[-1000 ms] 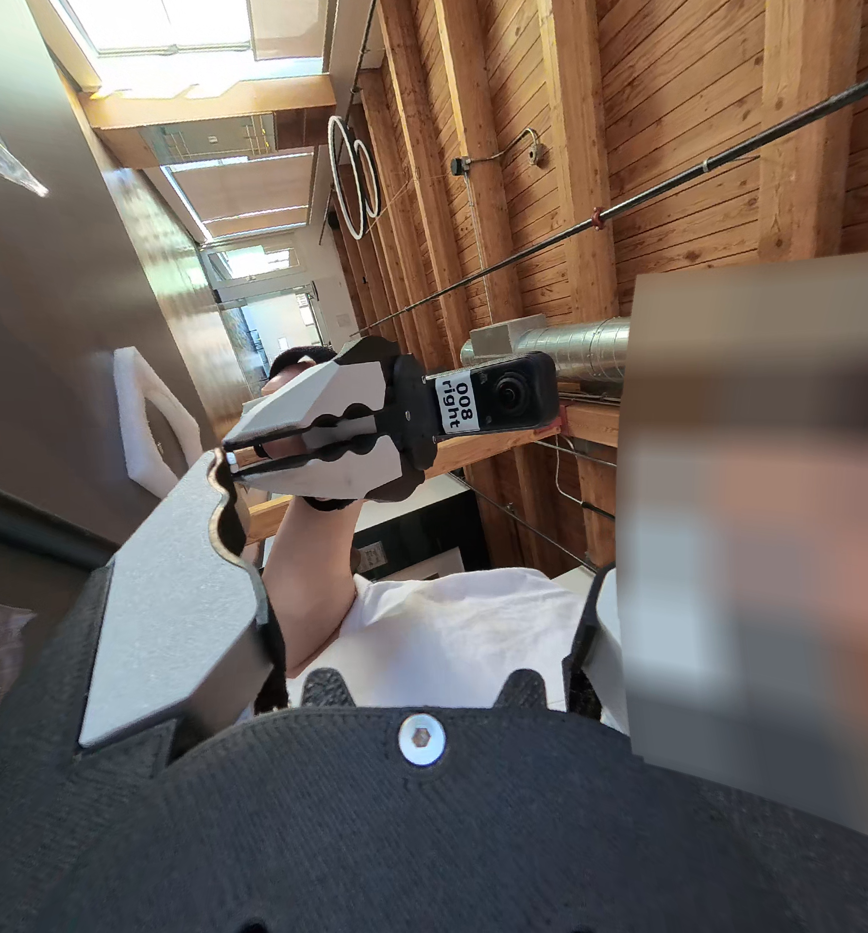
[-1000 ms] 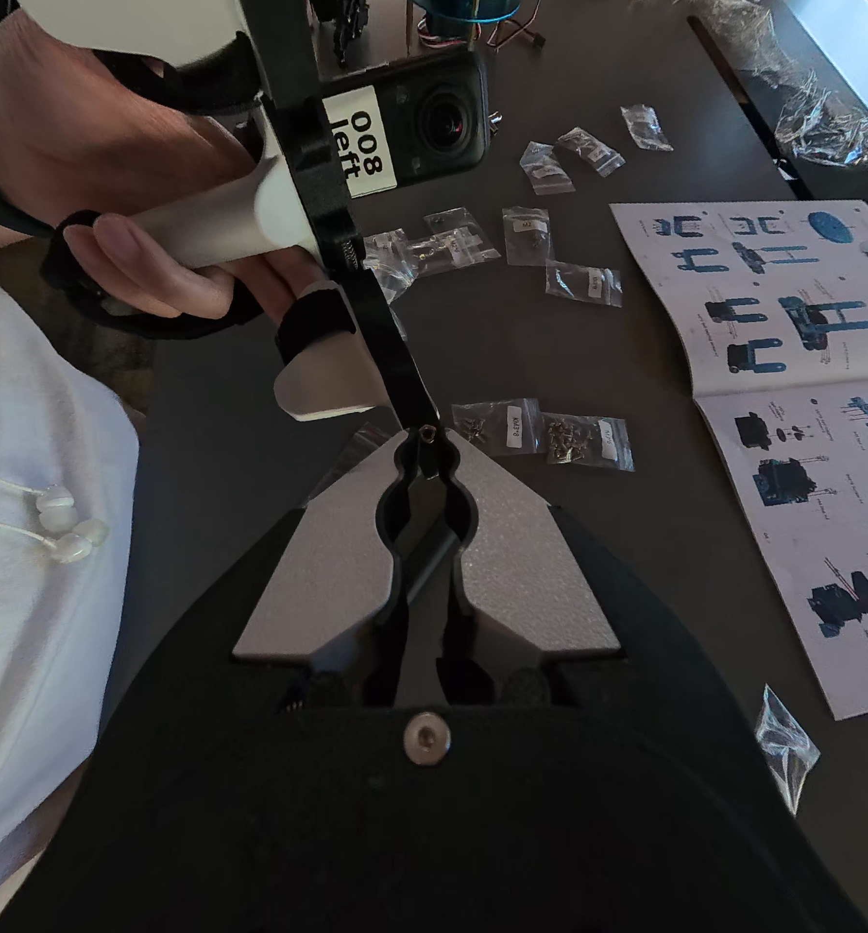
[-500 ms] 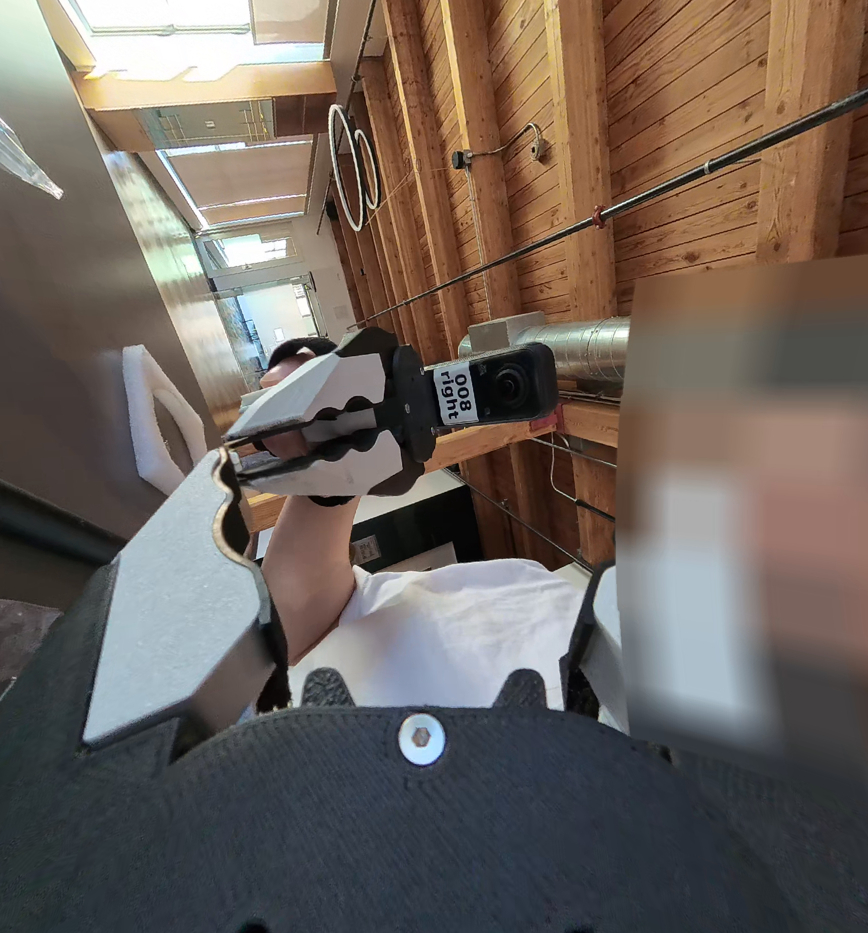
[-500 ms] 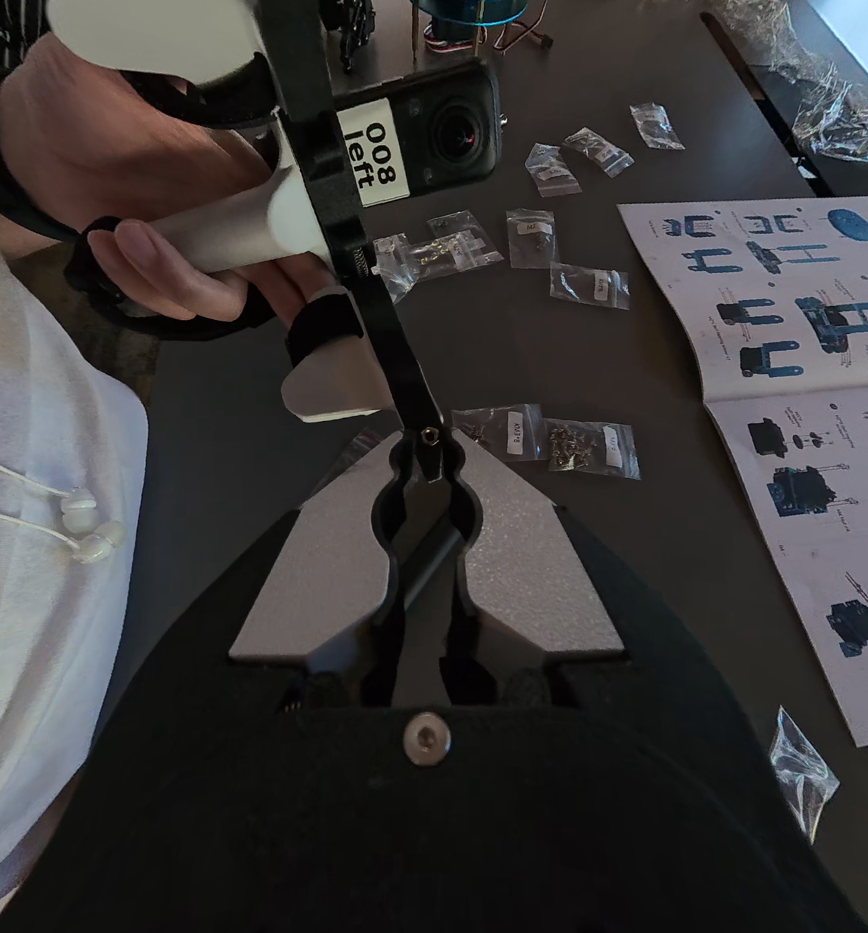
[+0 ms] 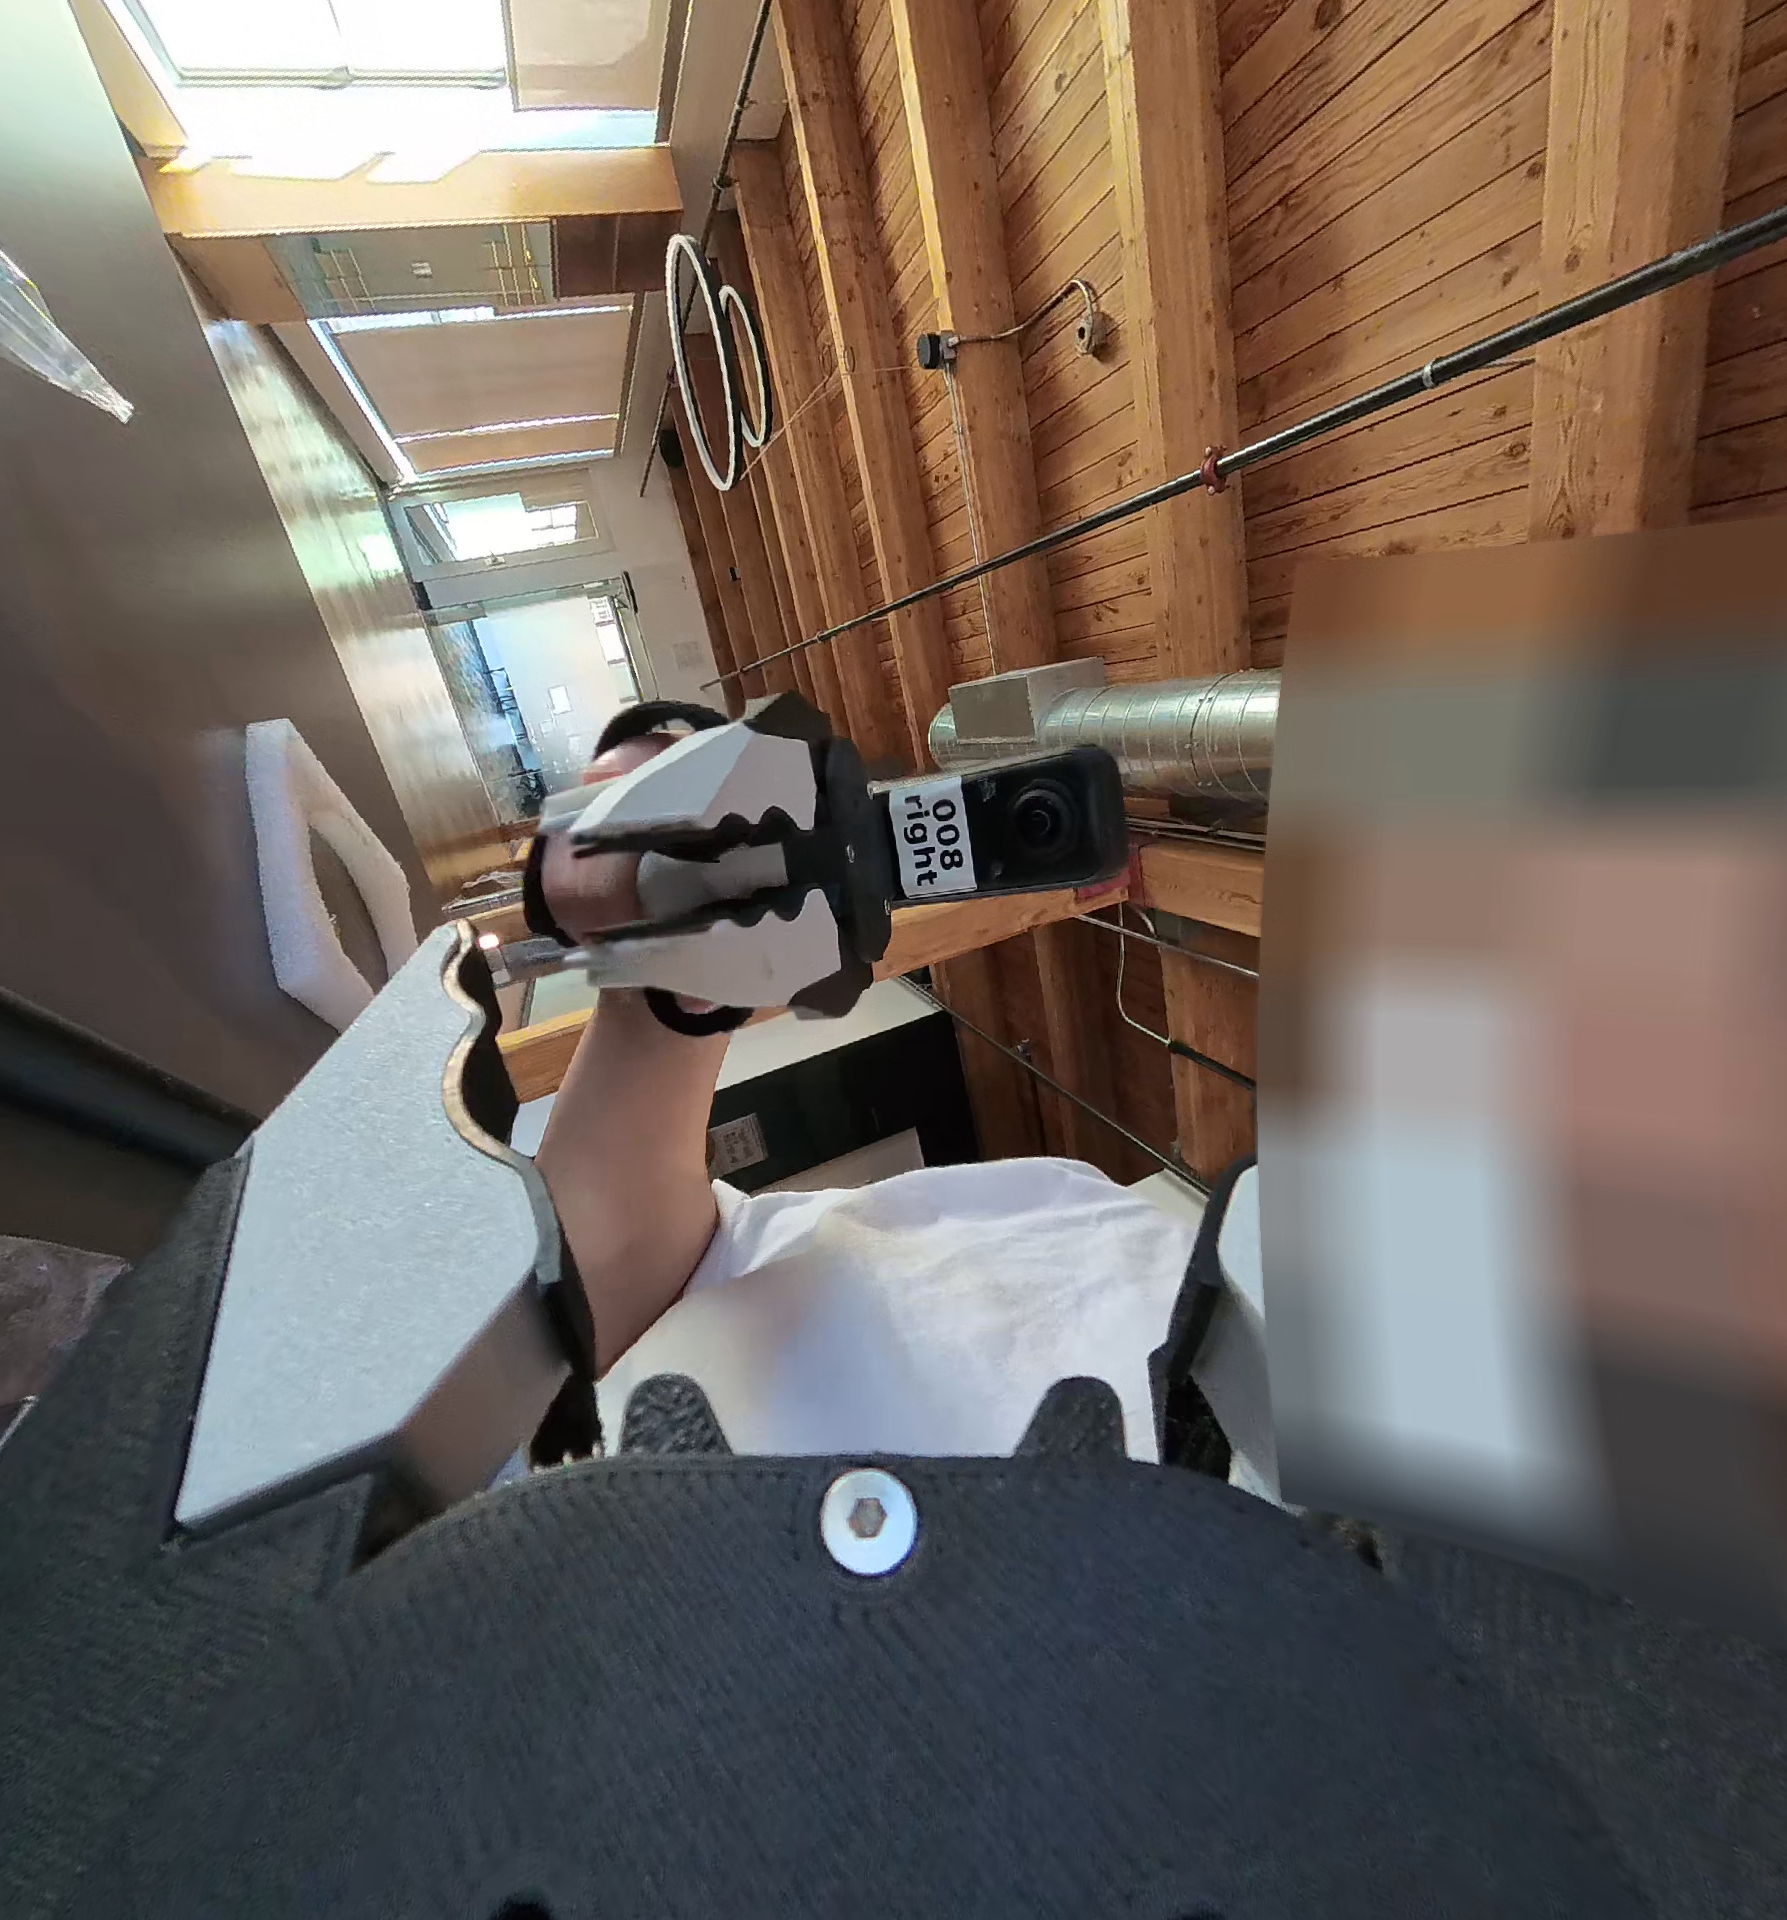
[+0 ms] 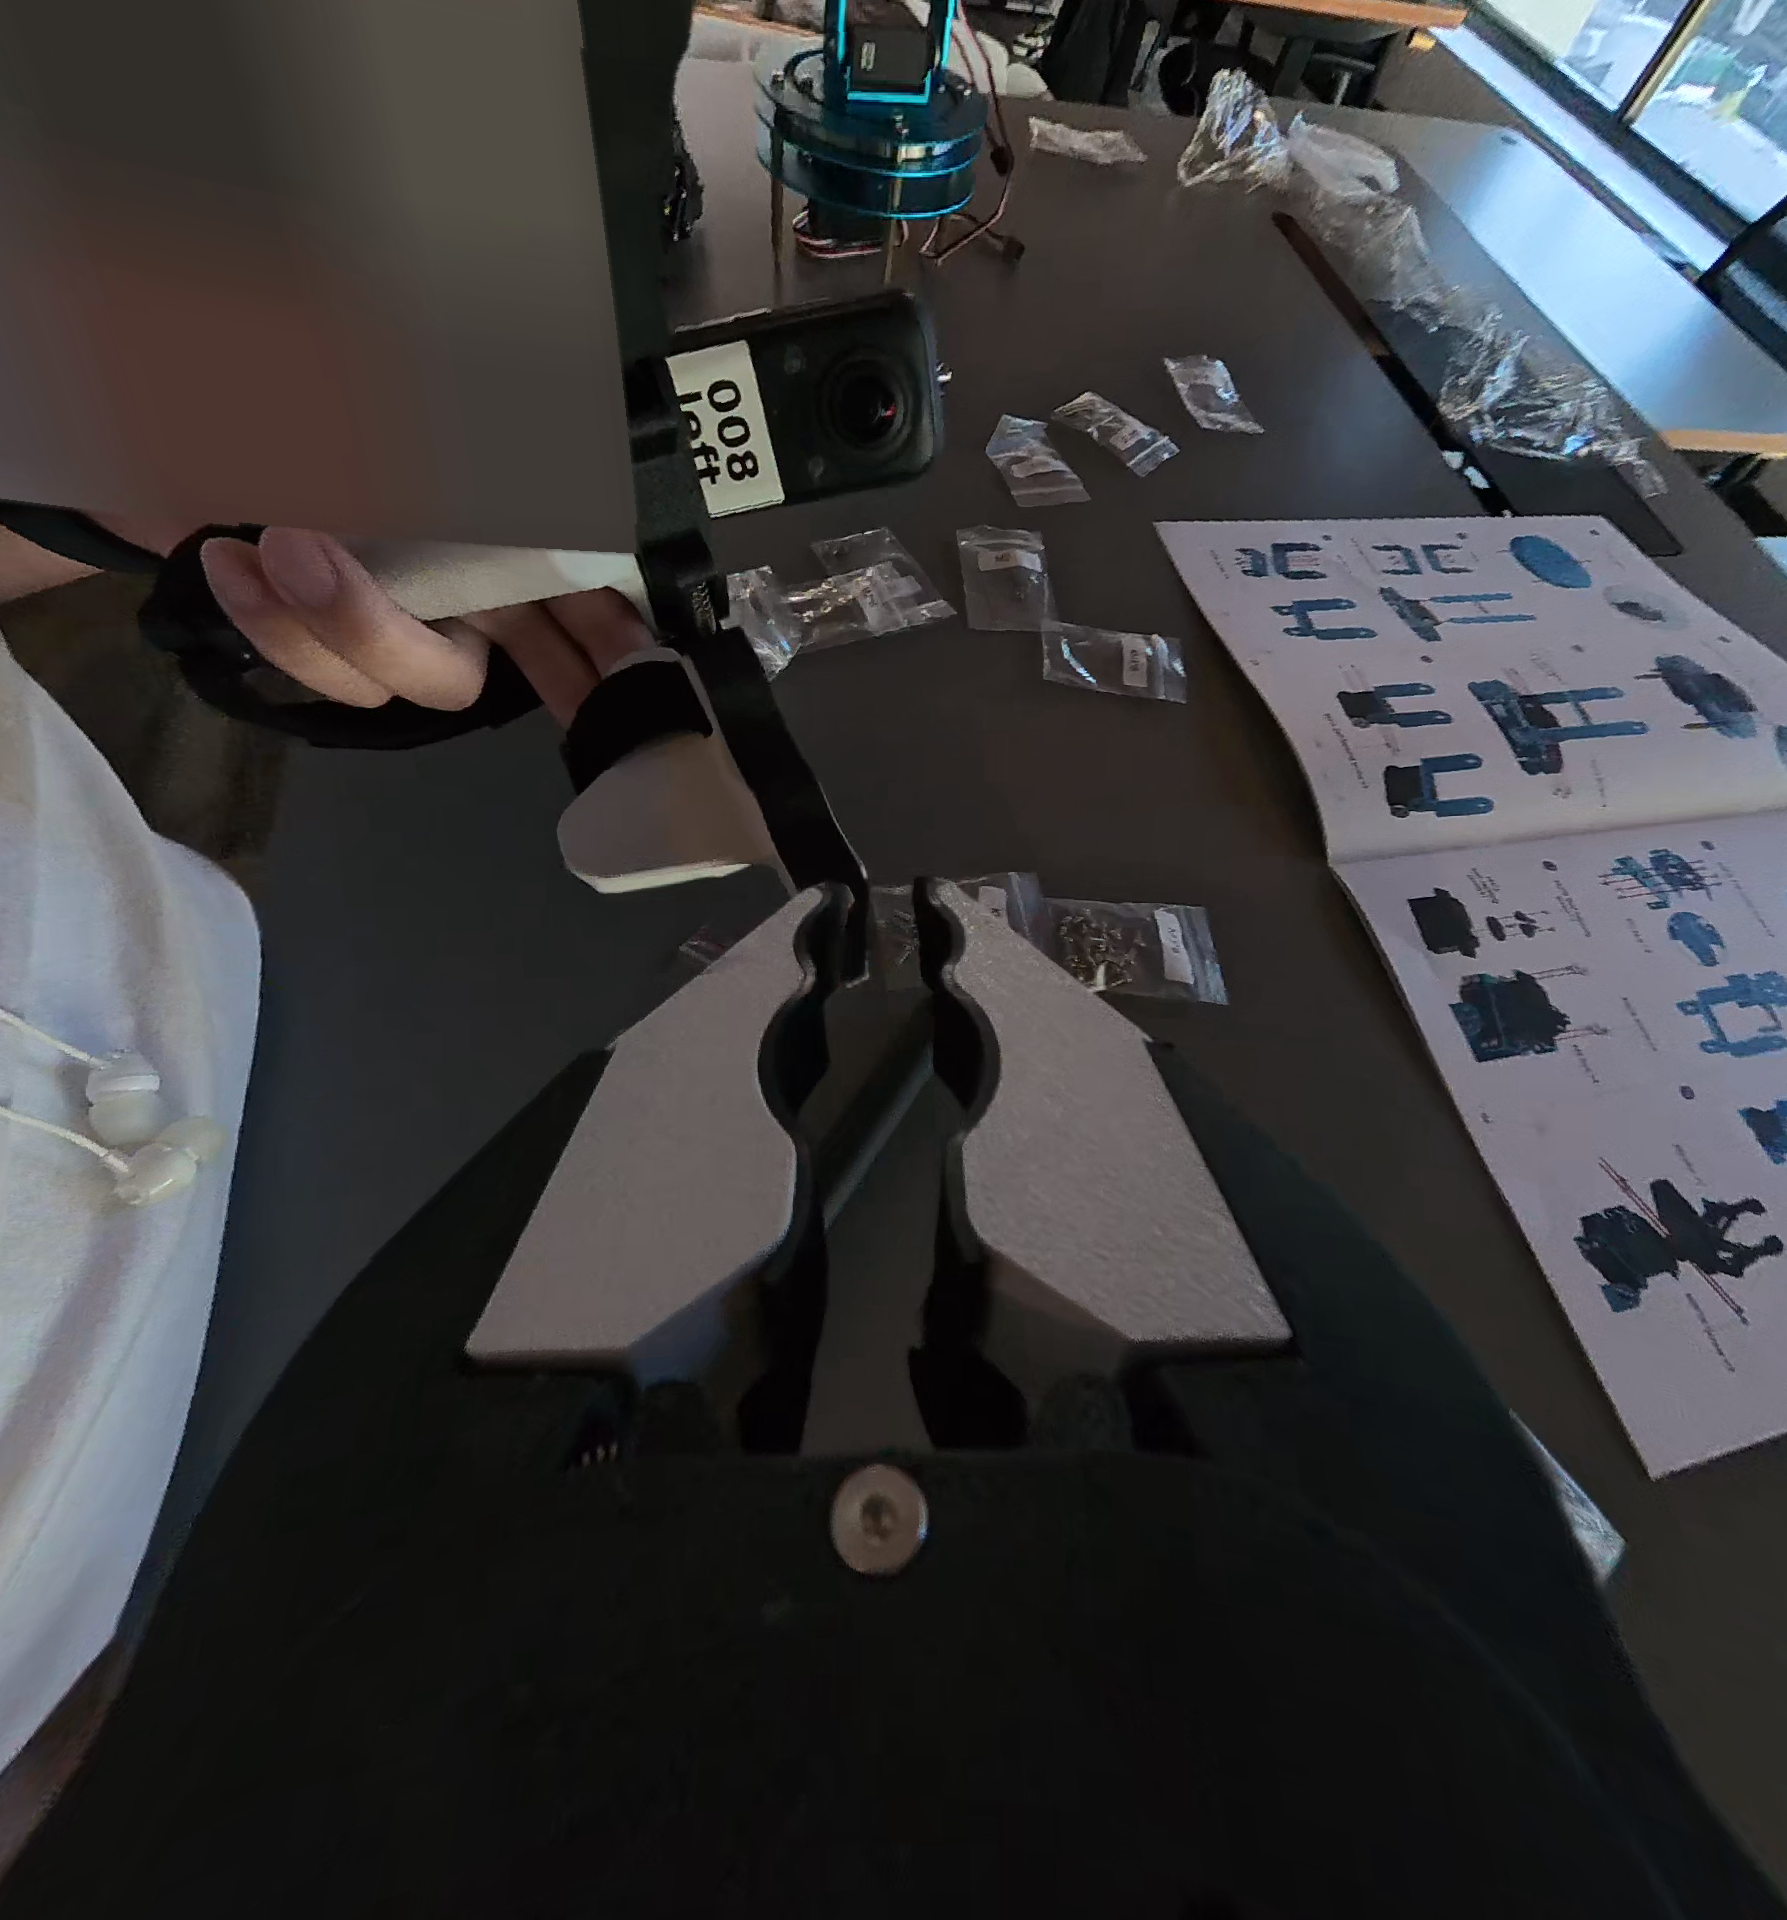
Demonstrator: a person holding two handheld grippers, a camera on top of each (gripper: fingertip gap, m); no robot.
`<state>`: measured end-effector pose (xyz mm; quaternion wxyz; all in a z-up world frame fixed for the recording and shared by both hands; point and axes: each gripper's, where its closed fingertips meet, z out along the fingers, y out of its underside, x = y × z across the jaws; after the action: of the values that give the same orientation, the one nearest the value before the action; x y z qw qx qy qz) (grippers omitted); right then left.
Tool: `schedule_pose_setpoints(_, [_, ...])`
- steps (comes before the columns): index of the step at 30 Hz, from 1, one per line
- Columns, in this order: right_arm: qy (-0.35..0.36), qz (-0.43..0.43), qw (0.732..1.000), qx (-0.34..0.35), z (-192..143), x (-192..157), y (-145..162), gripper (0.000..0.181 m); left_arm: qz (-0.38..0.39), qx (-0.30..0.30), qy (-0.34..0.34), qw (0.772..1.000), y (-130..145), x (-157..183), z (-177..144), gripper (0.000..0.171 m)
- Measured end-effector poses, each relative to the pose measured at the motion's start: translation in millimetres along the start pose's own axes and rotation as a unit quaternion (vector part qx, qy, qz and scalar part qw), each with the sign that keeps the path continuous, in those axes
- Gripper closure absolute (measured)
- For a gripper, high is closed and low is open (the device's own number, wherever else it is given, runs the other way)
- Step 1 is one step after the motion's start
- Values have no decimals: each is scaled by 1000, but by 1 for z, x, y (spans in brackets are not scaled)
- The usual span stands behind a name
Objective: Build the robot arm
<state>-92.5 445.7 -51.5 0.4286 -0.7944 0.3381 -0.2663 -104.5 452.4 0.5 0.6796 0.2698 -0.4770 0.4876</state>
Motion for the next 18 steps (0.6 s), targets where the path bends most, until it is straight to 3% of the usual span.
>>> schedule_pose_setpoints(1, [11, 3, 1000, 1, -4, 3, 1, 168, 1, 1, -1, 1000, -1, 0, -1, 20])
schedule_pose_setpoints(5, [59, 103, 991, -63, -19, 20, 31, 168, 11, 9, -8, 1000, -7, 2, -11, 21])
schedule_pose_setpoints(9, [60, 227, 954, -184, -22, 8, 74, 162, 29, 24, -21, 999, -18, 1, -24, 22])
schedule_pose_setpoints(13, [27, 263, 935, -238, -9, -18, 79, 155, 54, 31, -47, 997, -27, -5, -35, 24])
schedule_pose_setpoints(18, [54, 217, 915, -335, -3, -23, 102, 152, 58, 34, -44, 997, -30, -3, -39, 24])
